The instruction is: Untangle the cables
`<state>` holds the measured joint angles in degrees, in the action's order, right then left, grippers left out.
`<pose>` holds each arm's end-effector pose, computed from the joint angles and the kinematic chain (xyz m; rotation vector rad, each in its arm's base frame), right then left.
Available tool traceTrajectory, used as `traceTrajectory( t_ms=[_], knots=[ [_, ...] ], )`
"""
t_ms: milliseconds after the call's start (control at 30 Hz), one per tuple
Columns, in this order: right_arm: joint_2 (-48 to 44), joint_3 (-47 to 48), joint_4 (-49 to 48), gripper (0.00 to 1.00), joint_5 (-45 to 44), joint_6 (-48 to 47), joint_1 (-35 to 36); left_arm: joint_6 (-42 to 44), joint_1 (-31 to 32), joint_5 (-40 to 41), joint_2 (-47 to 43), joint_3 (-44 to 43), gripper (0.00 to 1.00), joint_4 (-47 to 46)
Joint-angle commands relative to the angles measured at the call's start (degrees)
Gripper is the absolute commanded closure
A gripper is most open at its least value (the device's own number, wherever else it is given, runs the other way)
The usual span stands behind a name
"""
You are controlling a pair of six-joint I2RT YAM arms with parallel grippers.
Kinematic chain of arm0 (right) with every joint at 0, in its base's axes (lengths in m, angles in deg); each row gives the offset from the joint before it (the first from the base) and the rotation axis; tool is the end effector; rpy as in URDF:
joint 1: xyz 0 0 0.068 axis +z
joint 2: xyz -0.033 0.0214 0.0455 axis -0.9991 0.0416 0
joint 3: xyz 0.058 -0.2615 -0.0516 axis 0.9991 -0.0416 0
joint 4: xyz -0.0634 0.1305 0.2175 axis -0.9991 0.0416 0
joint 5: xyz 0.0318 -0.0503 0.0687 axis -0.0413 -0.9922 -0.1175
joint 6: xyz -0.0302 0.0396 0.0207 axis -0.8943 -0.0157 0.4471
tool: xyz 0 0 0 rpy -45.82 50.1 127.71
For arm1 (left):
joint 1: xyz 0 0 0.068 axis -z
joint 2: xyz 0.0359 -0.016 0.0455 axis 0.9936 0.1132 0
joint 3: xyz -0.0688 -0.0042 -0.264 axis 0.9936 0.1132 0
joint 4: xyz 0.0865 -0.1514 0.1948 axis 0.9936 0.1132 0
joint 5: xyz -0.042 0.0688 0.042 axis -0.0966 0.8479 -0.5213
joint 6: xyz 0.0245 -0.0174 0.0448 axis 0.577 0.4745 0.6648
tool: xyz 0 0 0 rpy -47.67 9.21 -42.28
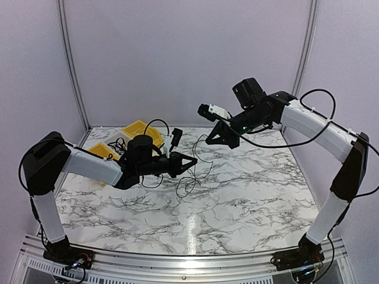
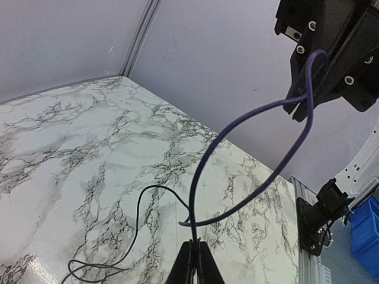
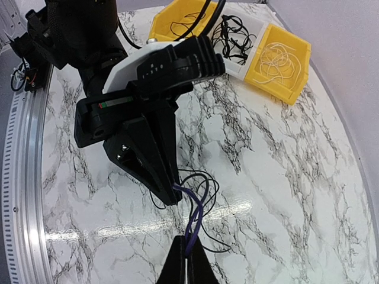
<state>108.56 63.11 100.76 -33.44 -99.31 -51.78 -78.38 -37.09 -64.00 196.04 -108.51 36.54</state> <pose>0.2866 0.2288 0.3572 -1.5293 1.8299 0.6552 0.2675 -0.3032 0.2097 0.7296 1.6114 -1.2455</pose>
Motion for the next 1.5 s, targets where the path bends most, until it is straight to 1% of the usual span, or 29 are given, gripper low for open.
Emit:
traceTrajectory(
  t_ms=[0,33,100,133,233,300,400,533,633,733,800,900,1167,1267,1467],
  knots=[
    [-0.81,-0.7,-1.13,0.98,-0.34,0.65,0.09,1.4,-0.95,4.63,-2.47,-0.38,0.99,0.81],
    [-0.96,-1.1,-1.13,0.93,-0.48,0.57,0.09,2.0,-1.36,5.99,-3.65,-0.36,1.0,2.27],
    [-1.54,-2.37,-1.18,0.79,-0.72,0.3,-0.15,3.61,-2.41,9.27,-6.52,-1.04,1.0,7.01],
    [-1.91,-3.26,-1.44,0.75,-0.72,0.24,-0.4,4.8,-2.87,11.18,-8.06,-1.83,1.0,10.21],
    [-3.05,-7.18,-3.58,0.68,-0.12,0.38,-2.13,9.45,-4.73,15.37,-11.98,-4.56,1.0,19.04],
    [-3.43,-10.84,-5.33,0.65,0.82,0.41,-3.67,11.71,-6.46,16.81,-14.13,-6.96,1.0,25.82],
    [-2.75,-15.03,-7.2,0.62,2.52,0.11,-6.24,14.66,-9.75,18.51,-16.01,-11.23,1.0,33.92],
    [-0.81,-19.99,-9.91,0.6,5.78,-0.41,-8.67,18.44,-14.17,21.87,-17.78,-16.7,1.0,42.41],
    [0.21,-24.23,-14.44,0.6,6.75,-0.08,-9.11,20.78,-16.64,23.58,-18.44,-21.53,1.0,46.71],
    [1.95,-26.55,-16.02,0.59,6.07,-0.2,-9.2,22.77,-18.93,24.78,-18.73,-25.27,1.0,49.64],
    [2.88,-27.44,-16.34,0.59,6.91,-0.12,-9.21,24.16,-20.26,26.7,-18.67,-27.36,1.0,50.99],
    [3.59,-27.36,-16.27,0.59,7.5,-0.24,-9.2,25.01,-22.22,27.48,-17.97,-30.02,1.0,52.18],
    [3.8,-27.86,-16.52,0.59,6.3,-0.56,-9.21,25.8,-26.85,26.97,-16.95,-36.7,1.0,54.1],
    [3.78,-27.99,-16.51,0.58,6.06,-0.8,-9.2,26.09,-27.64,27.05,-17.38,-39.13,1.0,55.63],
    [4.27,-27.98,-16.46,0.59,5.9,-0.88,-9.14,27.82,-27.85,30.31,-21.77,-38.91,1.0,58.66]
  ],
)
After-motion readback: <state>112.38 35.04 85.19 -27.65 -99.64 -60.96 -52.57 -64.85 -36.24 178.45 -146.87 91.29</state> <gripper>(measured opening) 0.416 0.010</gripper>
